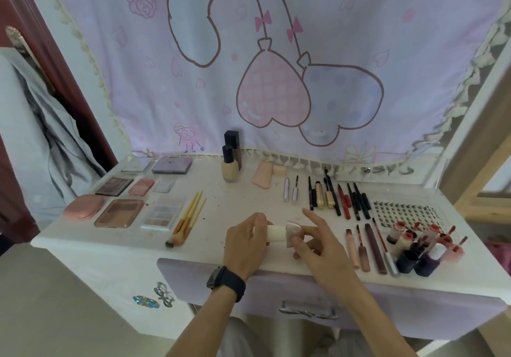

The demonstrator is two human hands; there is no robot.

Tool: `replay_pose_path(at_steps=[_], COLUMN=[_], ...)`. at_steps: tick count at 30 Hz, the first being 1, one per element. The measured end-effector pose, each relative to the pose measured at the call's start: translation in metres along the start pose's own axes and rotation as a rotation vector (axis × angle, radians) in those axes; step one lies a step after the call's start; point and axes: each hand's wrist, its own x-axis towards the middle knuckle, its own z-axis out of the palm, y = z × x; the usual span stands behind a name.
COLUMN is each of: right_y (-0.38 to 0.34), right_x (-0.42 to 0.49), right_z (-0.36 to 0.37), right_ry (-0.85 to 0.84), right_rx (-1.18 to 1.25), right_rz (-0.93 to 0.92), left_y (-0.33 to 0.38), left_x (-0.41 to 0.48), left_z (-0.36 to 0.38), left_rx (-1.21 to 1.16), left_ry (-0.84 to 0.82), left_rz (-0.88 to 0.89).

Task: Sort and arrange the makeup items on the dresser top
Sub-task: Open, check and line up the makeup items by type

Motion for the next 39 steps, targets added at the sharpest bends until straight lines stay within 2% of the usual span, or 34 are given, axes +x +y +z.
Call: replay_pose_path(at_steps=[7, 13, 21, 30, 33, 36, 37, 39], right_y=[0.000, 0.000, 0.006, 0.007, 0.006, 0.006, 0.006, 0.004], right_x=[-0.002, -0.001, -0.001, -0.001, -0.001, -0.001, -0.001, 0.000], right_z=[0.003, 0.003, 0.005, 0.007, 0.008, 0.009, 0.010, 0.010], right_ry=[0.032, -0.009, 0.047, 0.135, 0.138, 0.124, 0.119, 0.117], right_rx=[-0.121, -0.068, -0.014, -0.013, -0.033, -0.088, -0.107, -0.128], right_rz=[-0.018, 0.017, 0.038, 0.014, 0.032, 0.049, 0.051, 0.054], left_y=[0.002, -0.002, -0.003, 0.005, 0.011, 0.017, 0.016, 0.014], left_x=[-0.001, 0.000, 0.000, 0.000, 0.013, 0.031, 0.037, 0.046], left_z=[-0.001, 0.001, 0.001, -0.006, -0.015, -0.029, -0.034, -0.042], left_rx=[-0.099, -0.009, 0.013, -0.169, -0.370, -0.770, -0.868, -0.918], left_ry=[0.022, 0.021, 0.002, 0.048, 0.026, -0.012, -0.035, -0.121], left_rz=[-0.076, -0.034, -0.016, -0.174, -0.342, -0.555, -0.571, -0.524])
